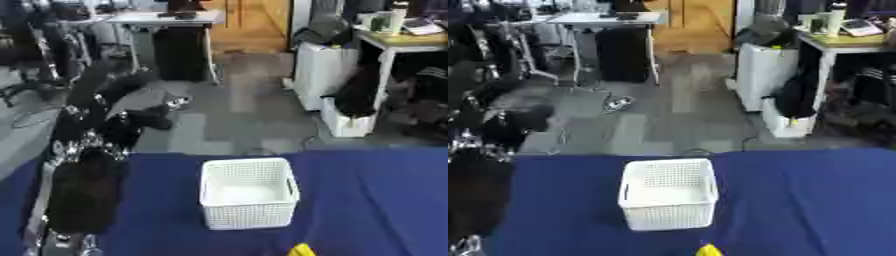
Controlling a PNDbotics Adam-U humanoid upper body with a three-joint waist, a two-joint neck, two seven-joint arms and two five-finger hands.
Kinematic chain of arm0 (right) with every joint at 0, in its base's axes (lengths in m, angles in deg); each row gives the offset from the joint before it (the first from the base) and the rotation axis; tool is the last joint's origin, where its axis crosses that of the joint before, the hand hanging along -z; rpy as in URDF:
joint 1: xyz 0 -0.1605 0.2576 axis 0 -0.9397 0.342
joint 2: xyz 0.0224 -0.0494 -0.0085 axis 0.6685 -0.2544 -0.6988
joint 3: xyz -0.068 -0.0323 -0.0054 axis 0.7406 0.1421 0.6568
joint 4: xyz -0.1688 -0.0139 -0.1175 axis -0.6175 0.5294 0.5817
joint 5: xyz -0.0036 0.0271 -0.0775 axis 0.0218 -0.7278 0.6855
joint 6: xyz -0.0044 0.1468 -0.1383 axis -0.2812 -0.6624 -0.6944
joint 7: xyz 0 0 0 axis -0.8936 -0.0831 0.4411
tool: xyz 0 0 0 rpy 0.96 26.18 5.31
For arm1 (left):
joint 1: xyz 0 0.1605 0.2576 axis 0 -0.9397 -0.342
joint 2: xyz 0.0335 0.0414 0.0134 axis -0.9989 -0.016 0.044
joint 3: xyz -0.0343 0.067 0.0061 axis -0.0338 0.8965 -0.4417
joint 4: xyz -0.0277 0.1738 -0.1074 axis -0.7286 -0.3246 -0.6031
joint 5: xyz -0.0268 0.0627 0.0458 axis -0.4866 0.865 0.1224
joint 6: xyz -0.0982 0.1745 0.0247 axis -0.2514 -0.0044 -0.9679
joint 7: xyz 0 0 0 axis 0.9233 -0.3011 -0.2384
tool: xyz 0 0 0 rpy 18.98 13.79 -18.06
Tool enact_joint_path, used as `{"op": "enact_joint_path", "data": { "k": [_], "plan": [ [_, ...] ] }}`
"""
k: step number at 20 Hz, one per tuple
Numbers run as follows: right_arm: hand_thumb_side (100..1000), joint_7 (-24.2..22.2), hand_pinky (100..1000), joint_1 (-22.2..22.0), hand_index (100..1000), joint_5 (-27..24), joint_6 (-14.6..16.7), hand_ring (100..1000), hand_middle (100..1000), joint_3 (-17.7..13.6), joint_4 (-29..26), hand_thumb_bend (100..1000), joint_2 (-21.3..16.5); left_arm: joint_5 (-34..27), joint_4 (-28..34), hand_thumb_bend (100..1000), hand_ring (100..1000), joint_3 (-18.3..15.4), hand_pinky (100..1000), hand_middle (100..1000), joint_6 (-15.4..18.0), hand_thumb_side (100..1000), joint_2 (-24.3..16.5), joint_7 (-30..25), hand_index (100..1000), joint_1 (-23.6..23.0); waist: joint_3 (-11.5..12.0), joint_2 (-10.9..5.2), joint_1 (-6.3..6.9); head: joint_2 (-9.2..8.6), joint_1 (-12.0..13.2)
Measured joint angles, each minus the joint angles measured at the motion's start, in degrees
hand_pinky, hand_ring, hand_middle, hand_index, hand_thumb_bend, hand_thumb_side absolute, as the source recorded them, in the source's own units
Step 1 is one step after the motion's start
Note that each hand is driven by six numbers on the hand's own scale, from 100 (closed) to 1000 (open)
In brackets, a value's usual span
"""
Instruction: Pick up objects on the table and place them in the box.
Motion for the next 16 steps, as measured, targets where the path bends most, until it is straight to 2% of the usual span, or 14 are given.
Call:
{"op": "enact_joint_path", "data": {
  "k": [10, 16],
  "plan": [
    [782, 0.16, 545, 0.01, 714, 0.00, -0.30, 549, 616, -0.20, 0.00, 100, 0.00, 0.00, 0.00, 410, 658, 0.00, 833, 824, -0.04, 570, -0.12, -0.02, 838, 0.00, -0.18, 0.36, 0.00, 3.04, 0.06],
    [781, 1.05, 546, 0.39, 718, -0.06, -1.18, 553, 623, -0.93, 0.00, 100, 0.06, 0.00, -0.01, 385, 647, 0.10, 829, 816, -0.94, 602, -0.83, -0.62, 844, -0.24, -0.81, 0.78, 0.08, 3.51, 0.33]
  ]
}}
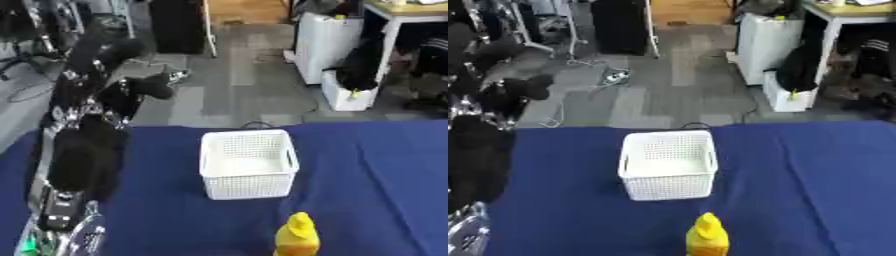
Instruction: Pick up objects on the table and place them in the box.
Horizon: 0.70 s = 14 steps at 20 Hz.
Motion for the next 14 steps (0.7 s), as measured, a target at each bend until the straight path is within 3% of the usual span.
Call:
{"op": "enact_joint_path", "data": {
  "k": [7, 14],
  "plan": [
    [792, 1.12, 552, 0.62, 722, 0.03, -1.26, 559, 629, -0.50, 0.00, 100, 0.01, -0.03, -1.52, 396, 630, 1.81, 826, 806, -1.31, 609, -3.11, -2.96, 853, 0.79, -0.88, 0.69, 0.41, 0.17, 0.23],
    [796, 0.90, 554, 1.71, 724, -0.05, -2.09, 561, 633, -0.49, 0.00, 100, 0.03, 0.85, -4.62, 445, 639, 4.26, 843, 810, -1.42, 582, -5.98, -6.67, 861, 2.48, -1.88, 1.38, 0.80, 3.77, 0.13]
  ]
}}
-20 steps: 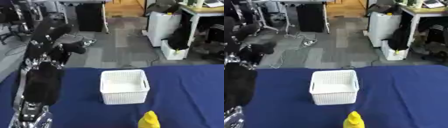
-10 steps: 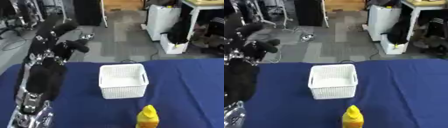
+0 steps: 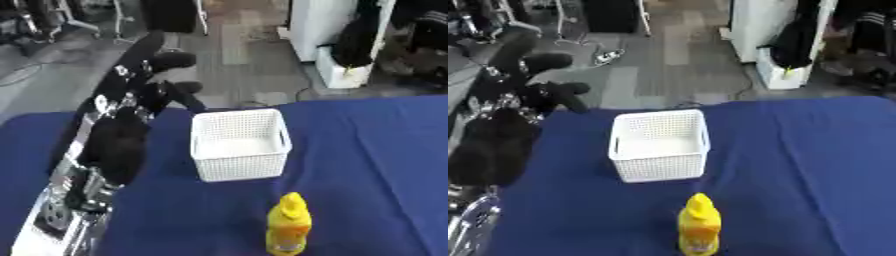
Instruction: Pick up objects on the table and place them in the box.
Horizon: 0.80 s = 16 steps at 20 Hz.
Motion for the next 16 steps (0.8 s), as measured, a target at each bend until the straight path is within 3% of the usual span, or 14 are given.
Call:
{"op": "enact_joint_path", "data": {
  "k": [12, 16],
  "plan": [
    [781, 0.31, 547, 1.55, 723, -0.83, -0.50, 558, 630, -0.02, 0.00, 100, -0.07, 4.51, -3.87, 480, 613, 5.82, 846, 814, 0.26, 539, -2.07, -4.34, 875, 0.39, -1.37, 0.02, 0.93, 0.75, -0.06],
    [779, 0.29, 548, 1.58, 723, -1.01, -0.53, 558, 630, -0.02, 0.00, 100, -0.08, 4.36, -4.72, 456, 609, 7.56, 838, 814, -0.30, 569, -2.23, -5.79, 878, 0.38, -1.45, 0.02, 1.02, 0.73, -0.06]
  ]
}}
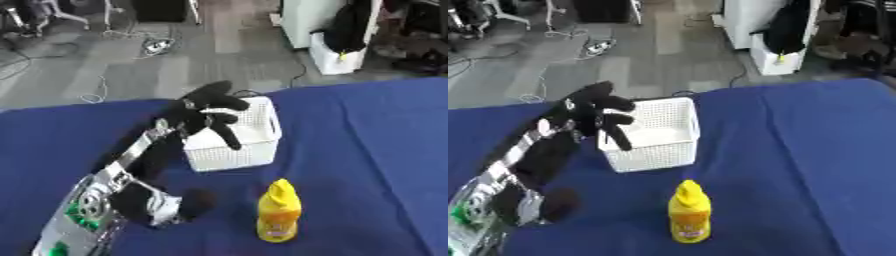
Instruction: Pick up objects on the table and place them in the box.
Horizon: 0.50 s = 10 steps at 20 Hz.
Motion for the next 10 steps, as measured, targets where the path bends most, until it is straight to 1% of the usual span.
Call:
{"op": "enact_joint_path", "data": {
  "k": [7, 10],
  "plan": [
    [782, -0.23, 549, 0.00, 723, -0.39, -0.20, 559, 630, 0.00, 0.00, 100, -0.01, -1.47, -0.63, 435, 605, 1.91, 828, 818, -0.72, 587, 0.01, -2.16, 883, -0.03, -0.07, 0.00, 0.01, -0.11, 0.00],
    [783, -0.28, 550, 0.00, 723, -0.40, -0.20, 559, 630, 0.01, 0.00, 100, -0.01, -2.21, -0.88, 430, 614, 2.78, 825, 823, -1.12, 591, 0.09, -3.14, 883, 0.02, -0.07, 0.00, 0.01, -0.57, 0.00]
  ]
}}
